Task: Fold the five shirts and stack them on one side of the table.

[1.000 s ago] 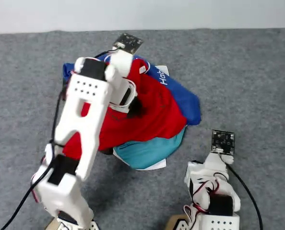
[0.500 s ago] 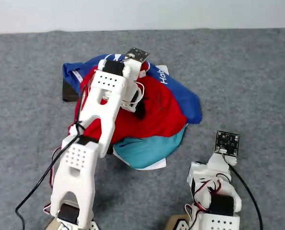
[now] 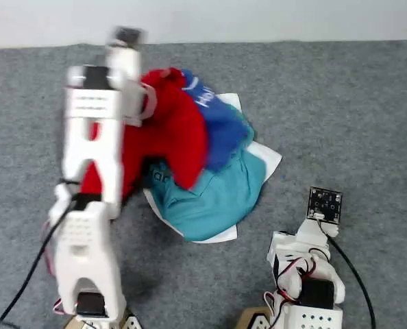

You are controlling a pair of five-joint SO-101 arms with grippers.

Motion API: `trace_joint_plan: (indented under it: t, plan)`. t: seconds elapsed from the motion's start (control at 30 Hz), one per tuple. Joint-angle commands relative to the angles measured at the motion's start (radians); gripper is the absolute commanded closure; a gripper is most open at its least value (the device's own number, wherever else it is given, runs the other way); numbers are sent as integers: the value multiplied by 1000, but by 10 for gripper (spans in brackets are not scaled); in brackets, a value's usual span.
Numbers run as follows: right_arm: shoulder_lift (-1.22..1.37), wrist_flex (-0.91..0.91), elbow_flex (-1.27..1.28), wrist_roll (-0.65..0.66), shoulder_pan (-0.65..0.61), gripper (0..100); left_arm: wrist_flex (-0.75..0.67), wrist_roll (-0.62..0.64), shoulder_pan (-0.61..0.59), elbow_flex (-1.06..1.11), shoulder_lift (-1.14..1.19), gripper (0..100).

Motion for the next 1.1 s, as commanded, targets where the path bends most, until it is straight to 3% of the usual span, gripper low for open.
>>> trace_joint_plan:
  t: [0.0, 0.43, 0.63, 0.87, 1.07]
  plan:
    - [-1, -19, -6, -8, 8, 990, 23, 9, -178, -30, -189, 997]
    - [-1, -15, -5, -8, 2, 990, 21, -189, -669, 255, -537, 997]
    - [-1, -13, 21, -8, 2, 990, 12, -258, -801, 302, -603, 997]
    - [-1, -19, 21, -8, 1, 990, -110, -249, -977, 305, -601, 997]
    - [-1, -19, 23, -8, 1, 990, -196, -247, -997, 305, -575, 995]
